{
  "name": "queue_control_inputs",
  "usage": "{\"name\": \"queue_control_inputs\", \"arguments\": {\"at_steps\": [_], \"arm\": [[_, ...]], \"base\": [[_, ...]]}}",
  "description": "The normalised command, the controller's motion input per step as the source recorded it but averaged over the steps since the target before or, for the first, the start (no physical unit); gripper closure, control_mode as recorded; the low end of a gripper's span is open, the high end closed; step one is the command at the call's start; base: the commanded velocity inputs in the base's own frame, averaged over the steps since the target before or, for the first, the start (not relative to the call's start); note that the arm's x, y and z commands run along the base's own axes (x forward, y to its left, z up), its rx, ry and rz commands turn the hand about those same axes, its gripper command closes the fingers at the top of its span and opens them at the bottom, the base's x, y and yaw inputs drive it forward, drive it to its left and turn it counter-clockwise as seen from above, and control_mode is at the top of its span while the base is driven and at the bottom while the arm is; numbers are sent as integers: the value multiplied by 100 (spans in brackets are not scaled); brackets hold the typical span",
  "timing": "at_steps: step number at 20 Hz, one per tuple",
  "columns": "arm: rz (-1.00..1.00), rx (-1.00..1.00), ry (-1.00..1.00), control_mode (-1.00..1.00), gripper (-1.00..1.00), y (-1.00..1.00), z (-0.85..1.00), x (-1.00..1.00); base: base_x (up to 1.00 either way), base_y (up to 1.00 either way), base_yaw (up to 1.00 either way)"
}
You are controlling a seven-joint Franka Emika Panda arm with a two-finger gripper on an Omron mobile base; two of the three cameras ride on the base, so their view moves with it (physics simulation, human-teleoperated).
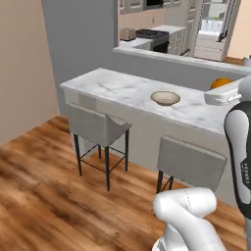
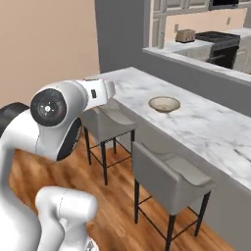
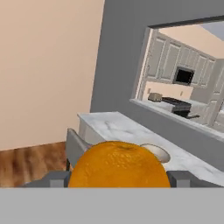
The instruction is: Retrieve the orange and pear from the fridge and place them into the bowl on the dining table.
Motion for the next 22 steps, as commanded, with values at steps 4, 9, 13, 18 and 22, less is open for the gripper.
{"name": "queue_control_inputs", "arguments": {"at_steps": [4, 9, 13, 18, 22], "arm": [[0, 0, 0, 100, 100, 0, 0, 0], [0, 0, 0, 100, 100, 0, 0, 0], [0, 0, 0, 100, 100, 0, 0, 0], [0, 0, 0, 100, 100, 0, 0, 0], [0, 0, 0, 100, 100, 0, 0, 0]], "base": [[100, 100, -52], [100, 100, -53], [100, 99, -56], [100, 94, -54], [100, 94, -54]]}}
